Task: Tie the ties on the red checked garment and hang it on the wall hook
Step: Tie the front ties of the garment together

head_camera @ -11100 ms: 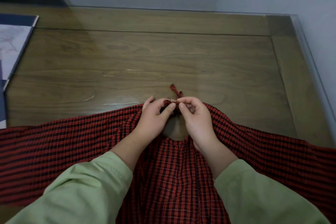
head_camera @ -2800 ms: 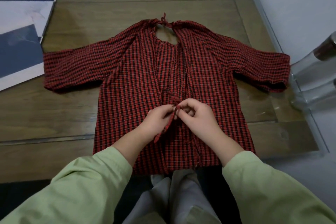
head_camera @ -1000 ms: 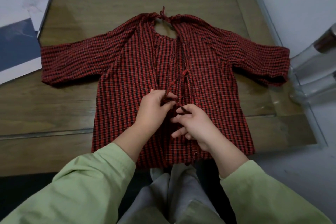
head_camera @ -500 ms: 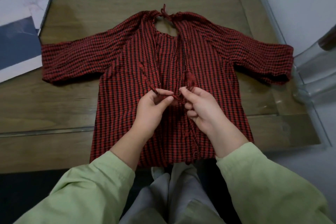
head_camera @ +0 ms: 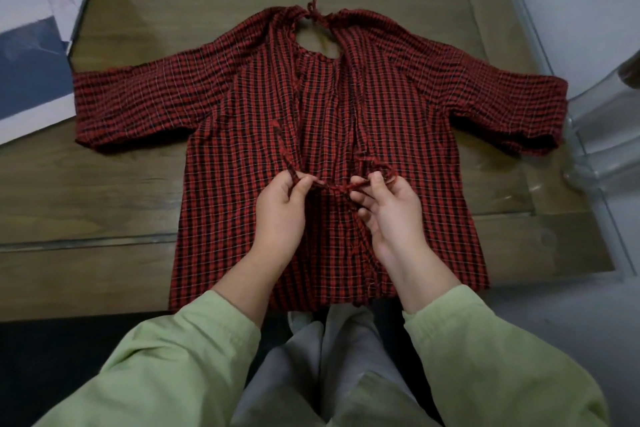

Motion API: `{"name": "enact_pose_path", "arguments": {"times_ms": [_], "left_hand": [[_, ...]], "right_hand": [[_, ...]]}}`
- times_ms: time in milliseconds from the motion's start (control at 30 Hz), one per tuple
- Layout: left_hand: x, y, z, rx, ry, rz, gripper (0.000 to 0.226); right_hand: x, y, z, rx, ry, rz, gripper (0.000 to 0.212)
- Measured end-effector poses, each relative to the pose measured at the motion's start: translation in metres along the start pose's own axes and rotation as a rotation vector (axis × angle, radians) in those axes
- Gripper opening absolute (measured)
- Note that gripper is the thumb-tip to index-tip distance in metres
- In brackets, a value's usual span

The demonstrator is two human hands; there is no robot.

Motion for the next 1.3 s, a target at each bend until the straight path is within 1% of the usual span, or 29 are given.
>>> {"name": "enact_pose_path", "arguments": {"times_ms": [133, 233, 300, 433, 533, 600, 733, 833, 867, 933, 1000, 1100, 1133, 1200, 1300], "left_hand": [[-0.003, -0.002, -0.001, 0.037, 0.041, -0.108, 0.018], [-0.008, -0.009, -0.003, -0.03, 0.065, -0.077, 0.019], [-0.01, -0.012, -0.003, -0.076, 0.062, -0.051, 0.019], [-0.011, -0.014, -0.004, -0.102, 0.057, -0.039, 0.02], [-0.008, -0.014, -0.005, -0.14, 0.06, -0.006, 0.02], [-0.005, -0.011, -0.006, -0.148, 0.026, 0.046, 0.02], [0.006, -0.005, -0.005, -0.176, -0.1, 0.094, 0.022], [0.011, -0.008, -0.006, -0.213, -0.172, 0.03, 0.015], [0.011, -0.011, -0.006, -0.211, -0.19, -0.011, 0.014], [0.01, -0.016, -0.006, -0.168, -0.215, -0.139, 0.024], [0.009, -0.018, -0.005, -0.1, -0.209, -0.254, 0.029], [0.009, -0.021, -0.006, -0.028, -0.181, -0.321, 0.024], [0.009, -0.021, -0.007, -0.014, -0.179, -0.326, 0.021], [0.01, -0.019, -0.007, 0.006, -0.181, -0.312, 0.016], [0.013, -0.014, -0.006, 0.038, -0.194, -0.28, 0.013]], "right_hand": [[-0.007, 0.002, -0.006, -0.018, 0.018, -0.06, 0.011], [-0.014, 0.006, -0.01, -0.015, 0.029, -0.098, 0.013], [-0.017, 0.01, -0.012, -0.004, 0.041, -0.121, 0.011], [-0.021, 0.015, -0.014, 0.004, 0.062, -0.149, 0.008], [-0.019, 0.014, -0.012, -0.003, 0.062, -0.126, 0.014], [-0.014, 0.012, -0.01, 0.002, 0.037, -0.065, 0.022], [-0.004, 0.01, -0.008, 0.036, -0.089, 0.135, 0.031], [-0.004, 0.015, -0.01, 0.015, -0.173, 0.372, 0.03], [-0.004, 0.019, -0.011, 0.005, -0.208, 0.446, 0.033], [-0.005, 0.024, -0.011, -0.016, -0.254, 0.512, 0.04], [-0.006, 0.029, -0.013, -0.051, -0.228, 0.523, 0.035], [-0.008, 0.036, -0.016, -0.124, -0.16, 0.594, 0.028], [-0.009, 0.038, -0.017, -0.136, -0.153, 0.624, 0.026], [-0.009, 0.039, -0.017, -0.165, -0.155, 0.66, 0.017], [-0.009, 0.036, -0.015, -0.208, -0.154, 0.702, 0.01]]}}
Point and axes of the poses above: each hand's wrist, its own z-axis away from the middle knuckle, its own x-axis out of the palm, y = z × x, the point moved 2 cm from there along -z, towards the middle knuckle, and after that the axes turned 8 degrees about -x, right-handed, at the moved point
